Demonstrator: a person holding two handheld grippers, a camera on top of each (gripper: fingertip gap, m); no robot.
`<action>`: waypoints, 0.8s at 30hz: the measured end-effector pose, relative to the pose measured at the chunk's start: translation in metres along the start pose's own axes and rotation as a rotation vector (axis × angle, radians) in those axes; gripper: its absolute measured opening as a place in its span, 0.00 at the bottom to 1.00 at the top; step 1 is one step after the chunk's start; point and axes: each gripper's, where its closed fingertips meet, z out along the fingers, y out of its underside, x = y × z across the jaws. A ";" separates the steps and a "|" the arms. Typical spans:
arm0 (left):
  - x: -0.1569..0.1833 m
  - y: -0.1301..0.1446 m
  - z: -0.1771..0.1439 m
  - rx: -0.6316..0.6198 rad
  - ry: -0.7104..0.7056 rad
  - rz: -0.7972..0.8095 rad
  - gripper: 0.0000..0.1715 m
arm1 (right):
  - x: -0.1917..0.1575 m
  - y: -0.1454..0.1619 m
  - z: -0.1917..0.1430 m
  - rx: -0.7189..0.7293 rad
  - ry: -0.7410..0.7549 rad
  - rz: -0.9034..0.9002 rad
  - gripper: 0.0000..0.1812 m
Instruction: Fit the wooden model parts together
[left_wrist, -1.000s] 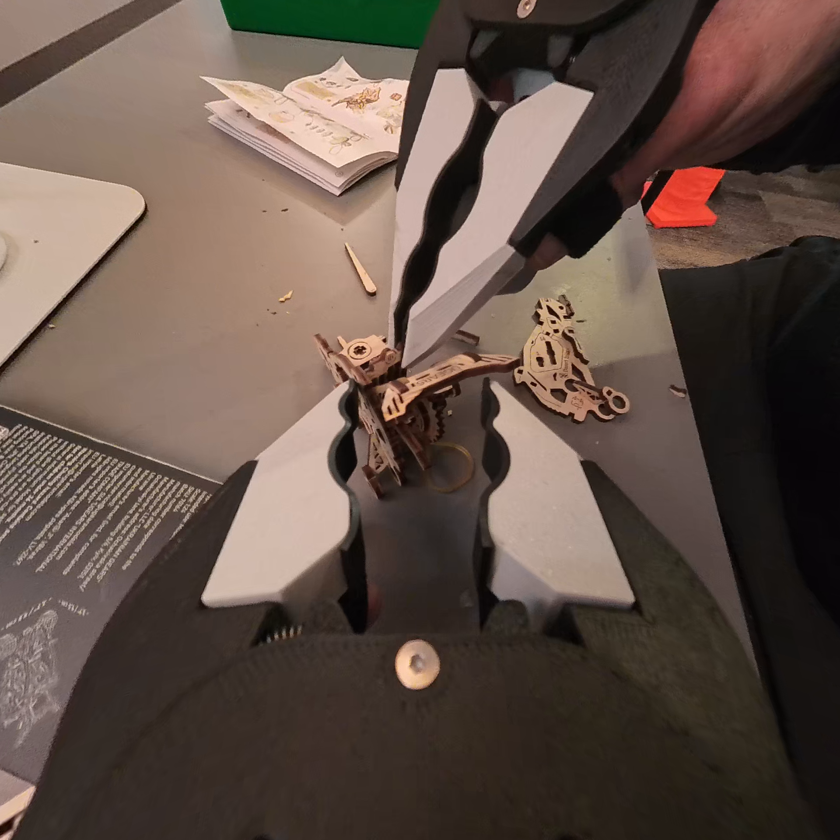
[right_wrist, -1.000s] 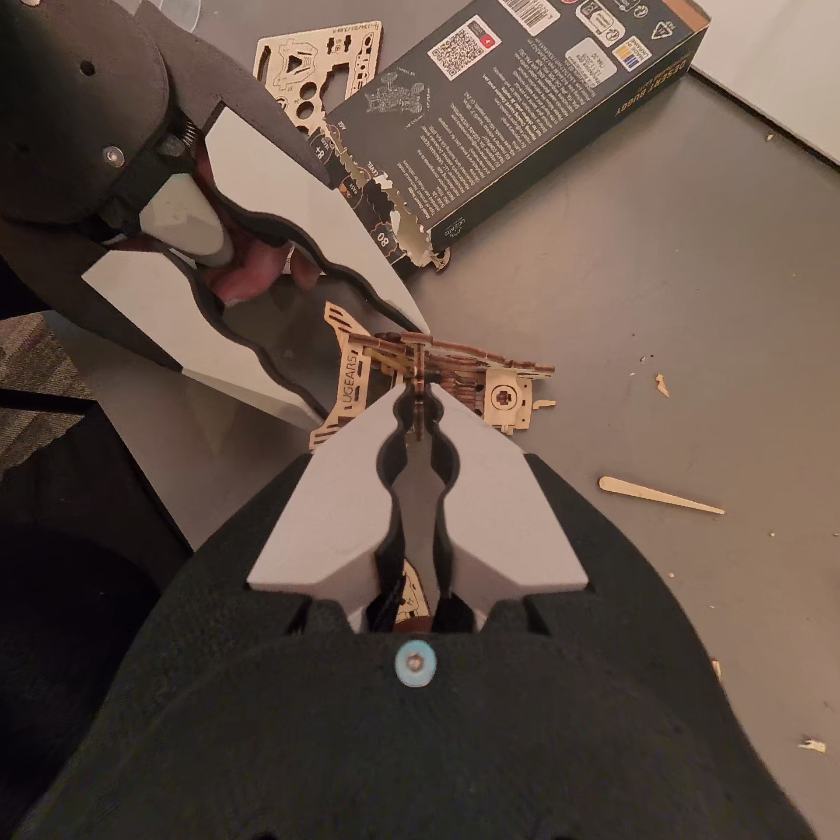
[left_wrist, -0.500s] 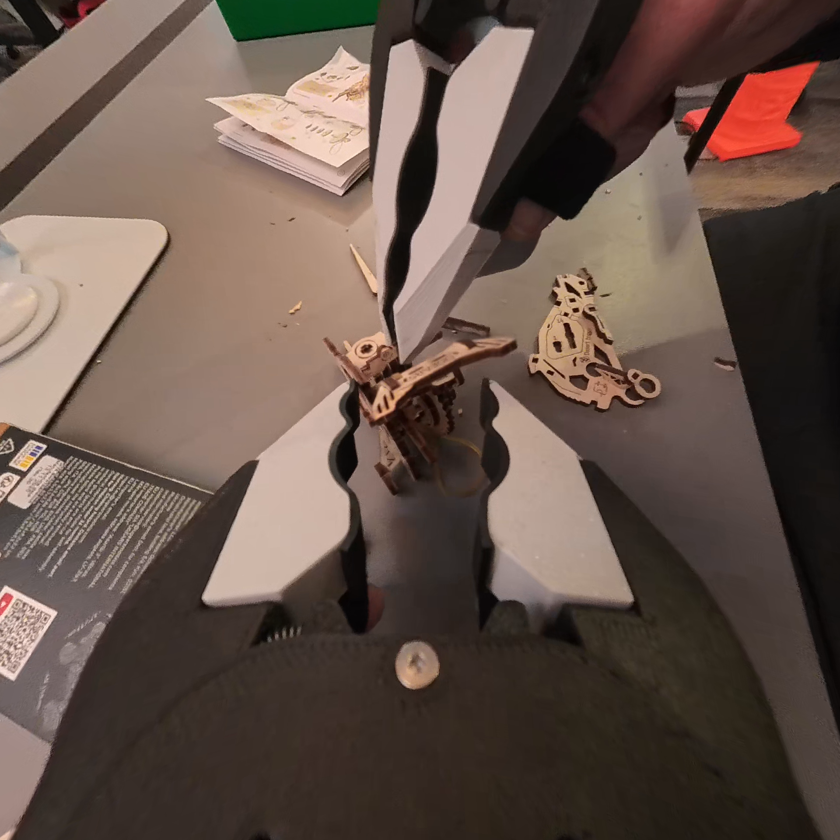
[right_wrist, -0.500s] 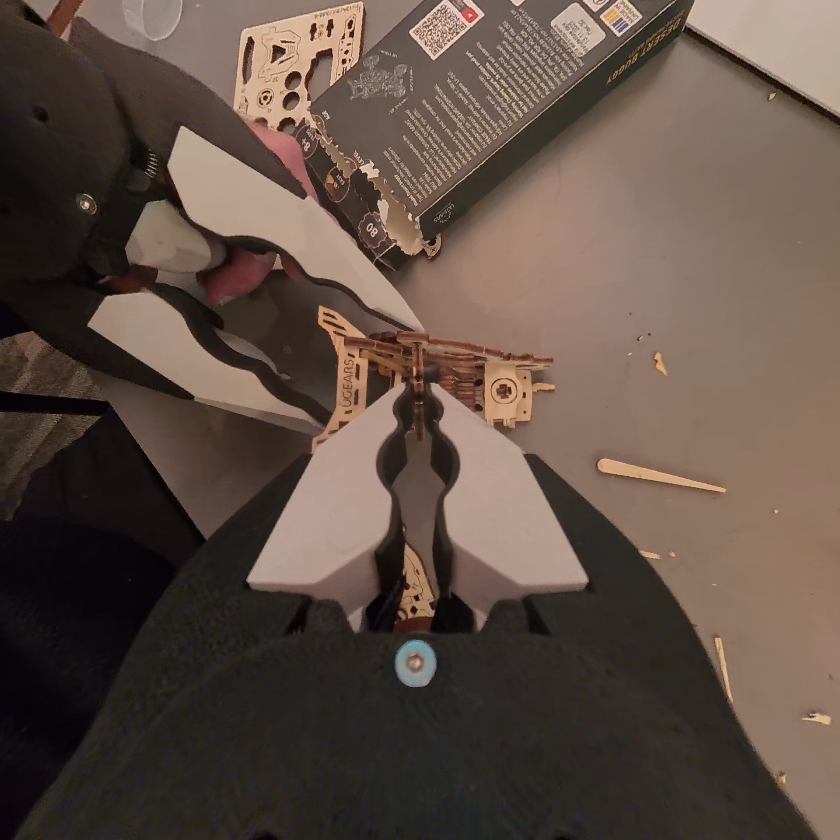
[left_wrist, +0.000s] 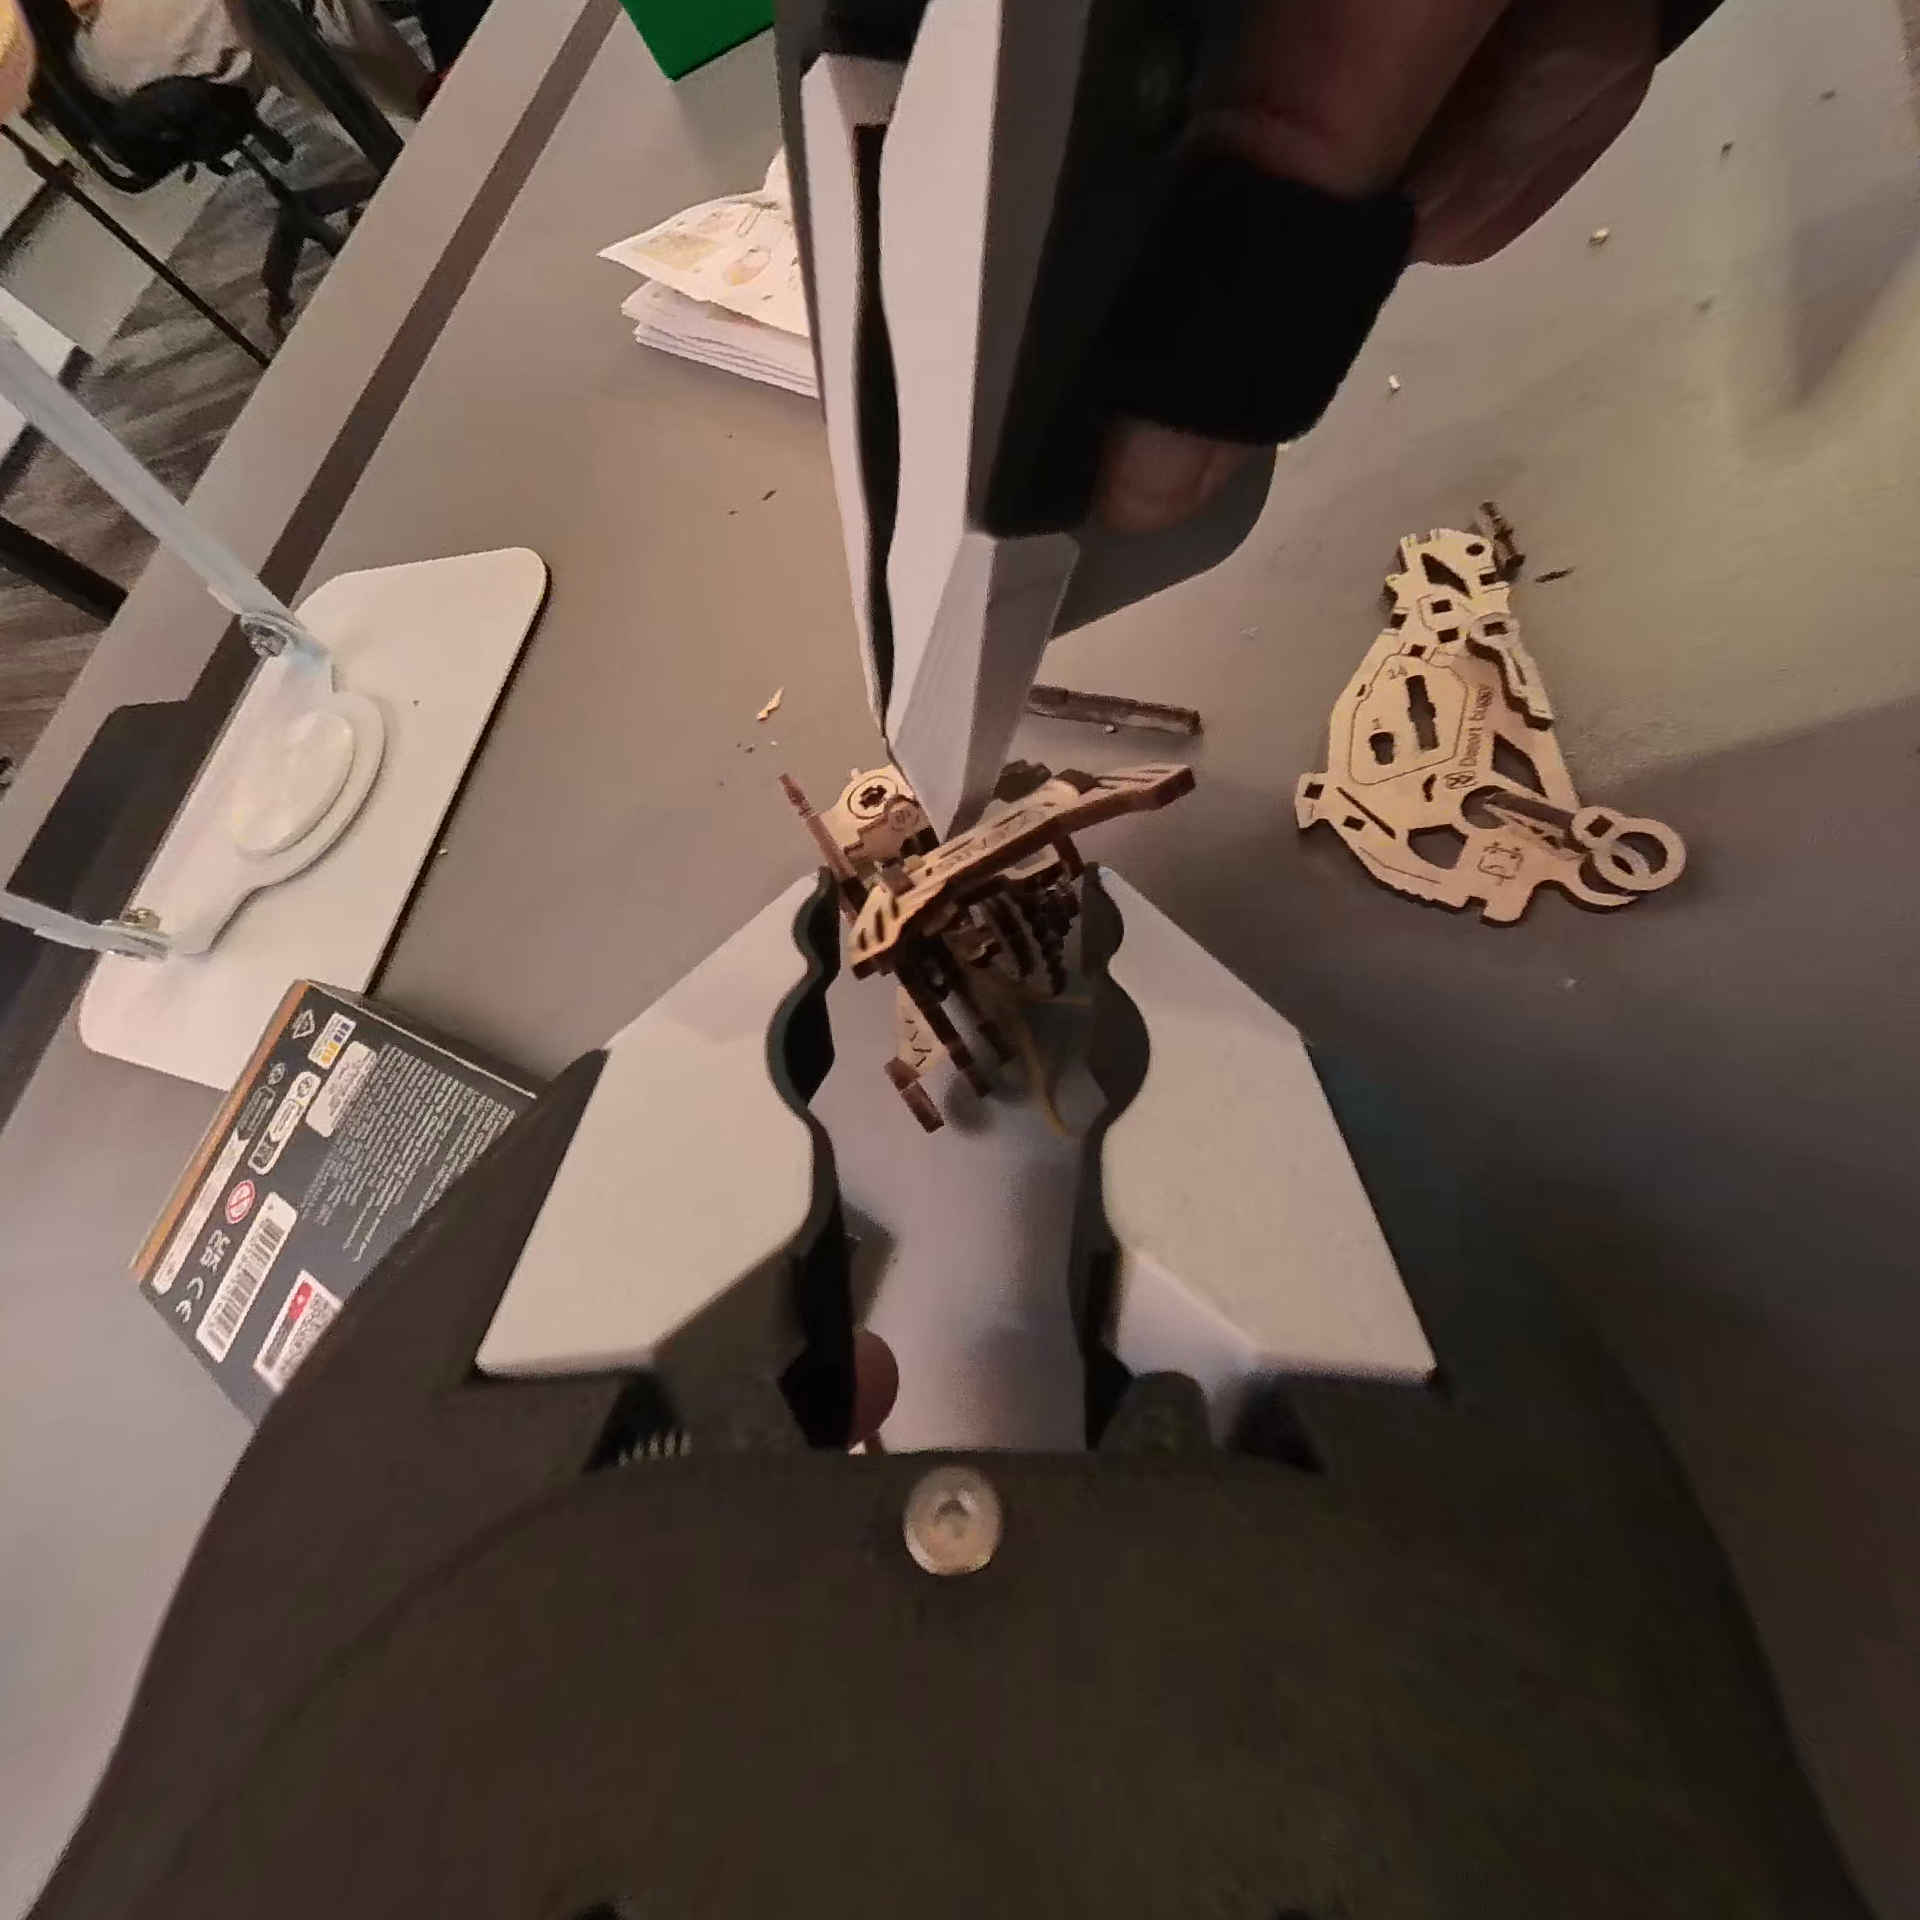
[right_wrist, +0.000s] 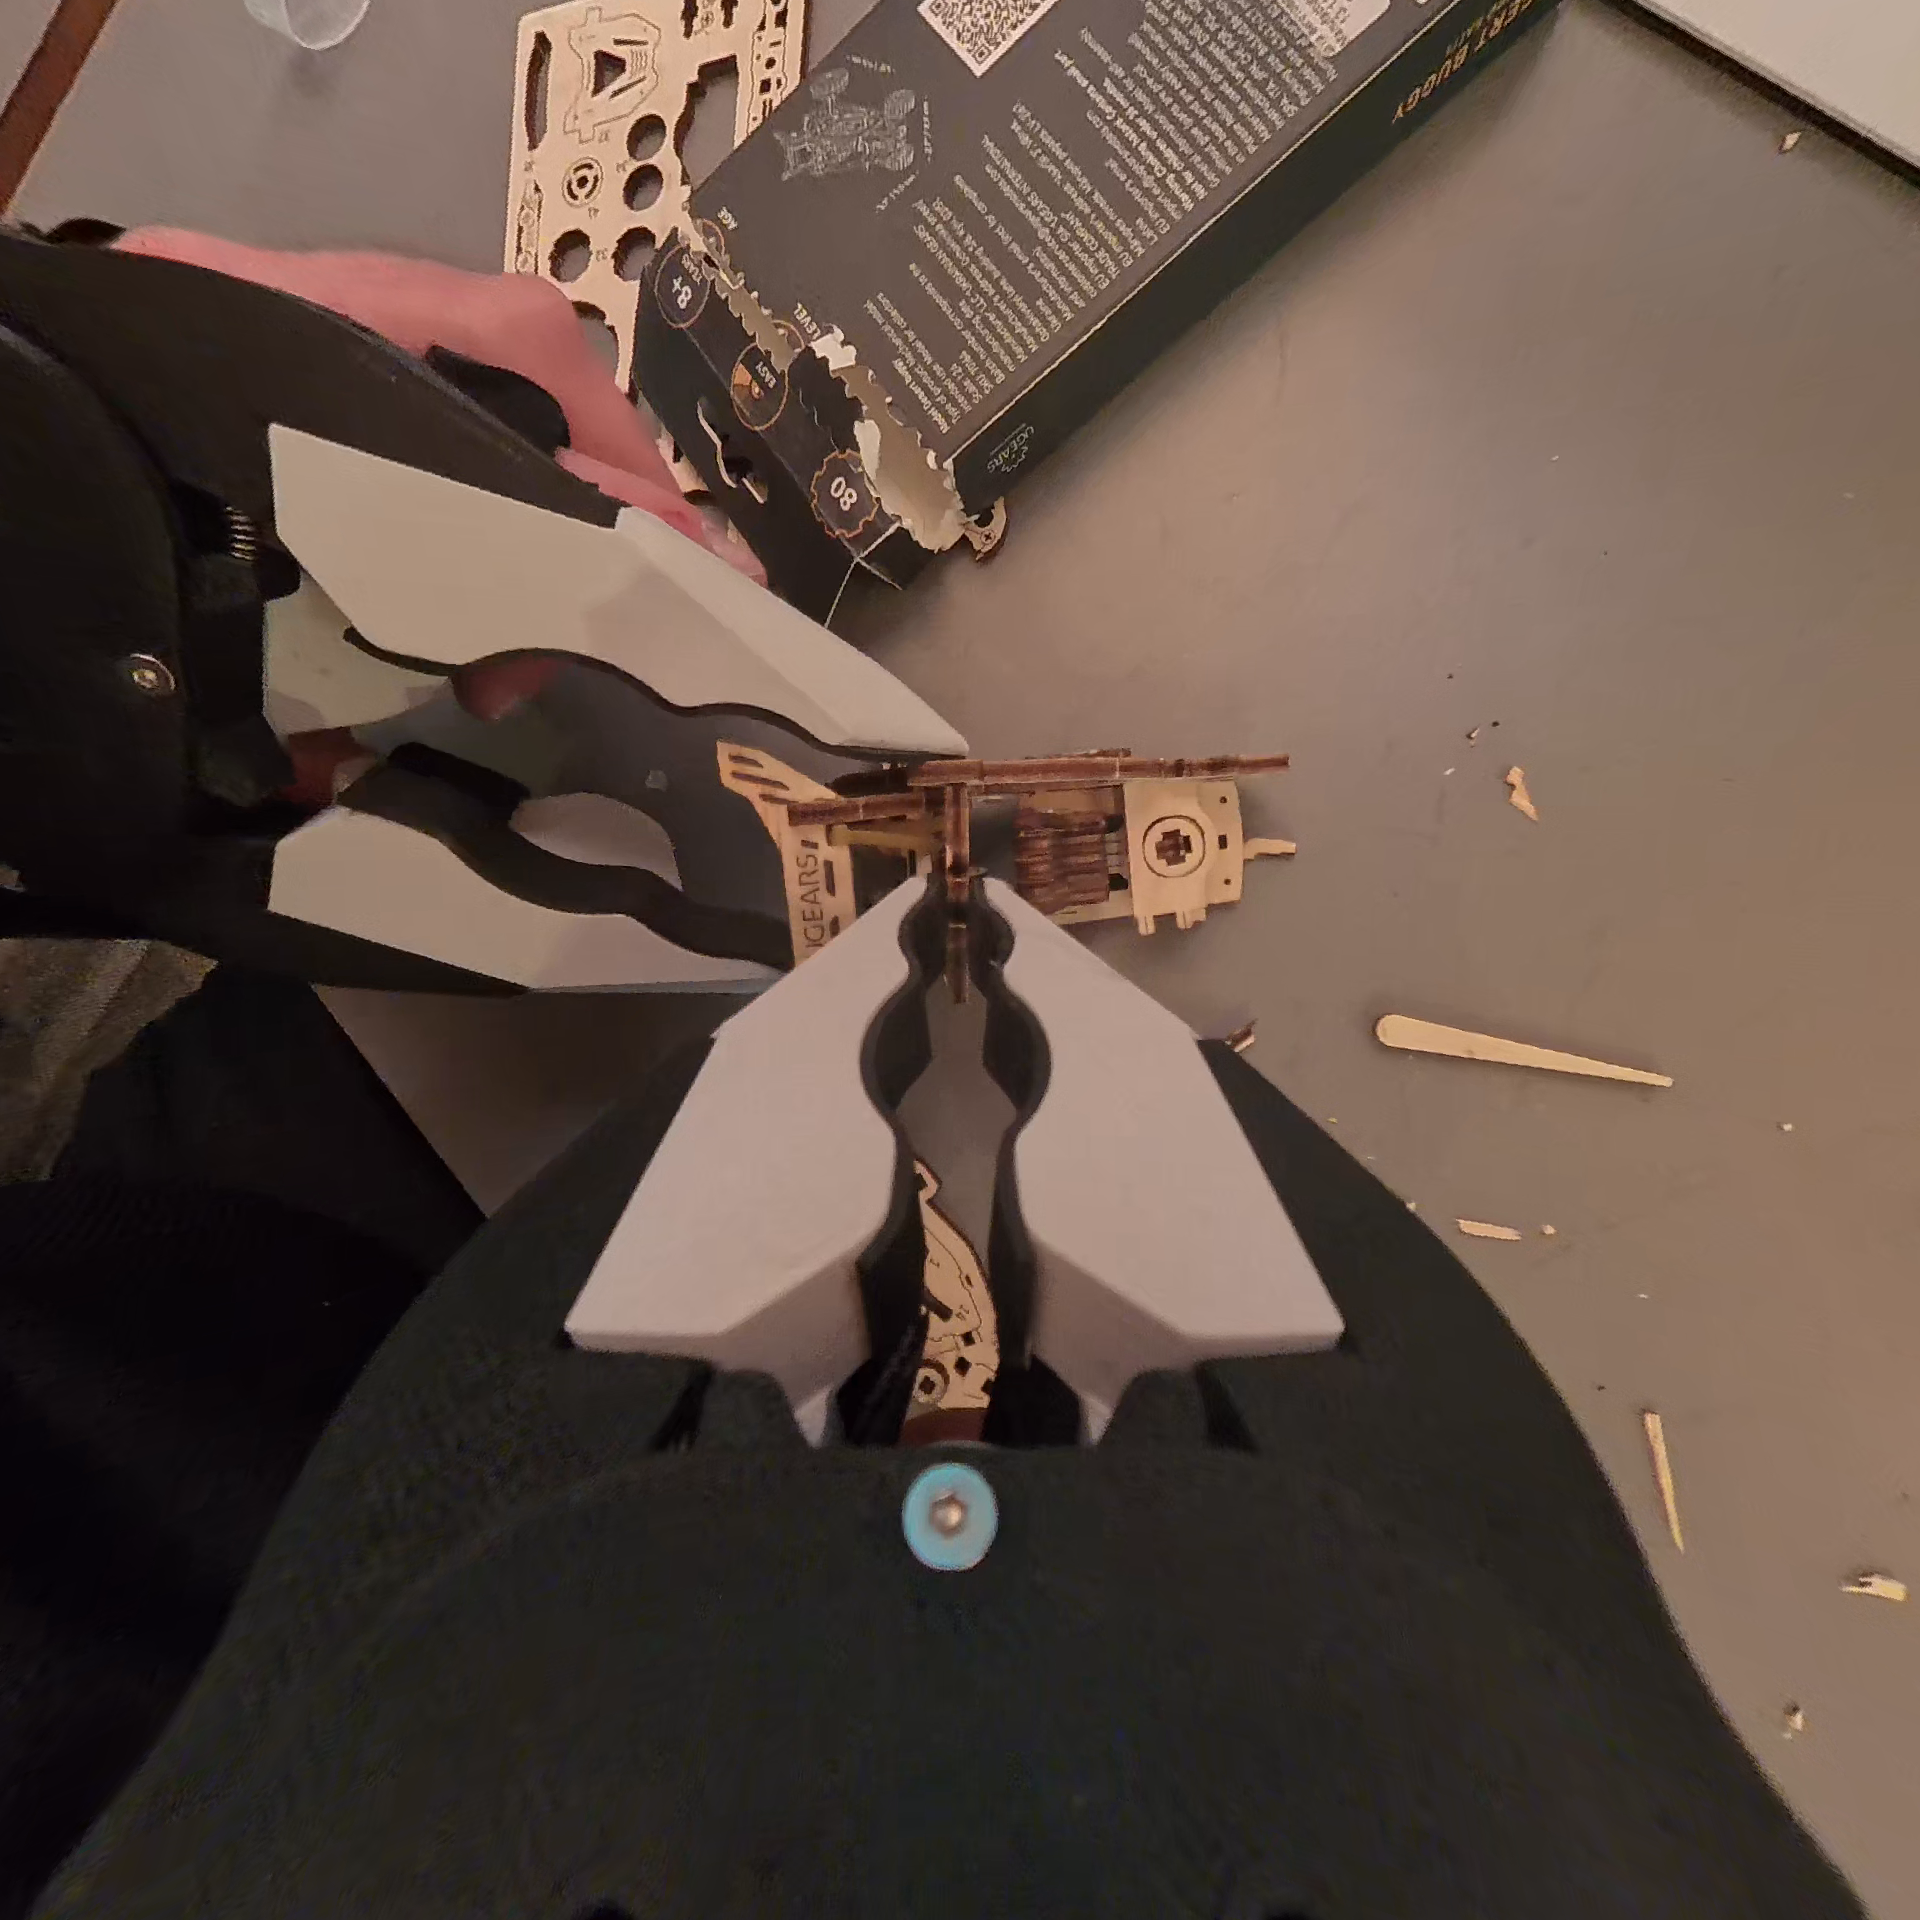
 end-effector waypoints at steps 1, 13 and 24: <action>-0.001 0.000 0.000 -0.007 -0.016 0.013 0.26 | 0.000 0.000 0.000 0.002 0.003 0.000 0.00; 0.002 0.006 -0.002 -0.027 0.028 -0.028 0.32 | 0.006 -0.003 -0.005 0.019 0.025 -0.080 0.00; 0.003 0.002 -0.001 0.004 0.118 -0.119 0.36 | 0.003 -0.002 -0.002 0.004 -0.018 -0.111 0.00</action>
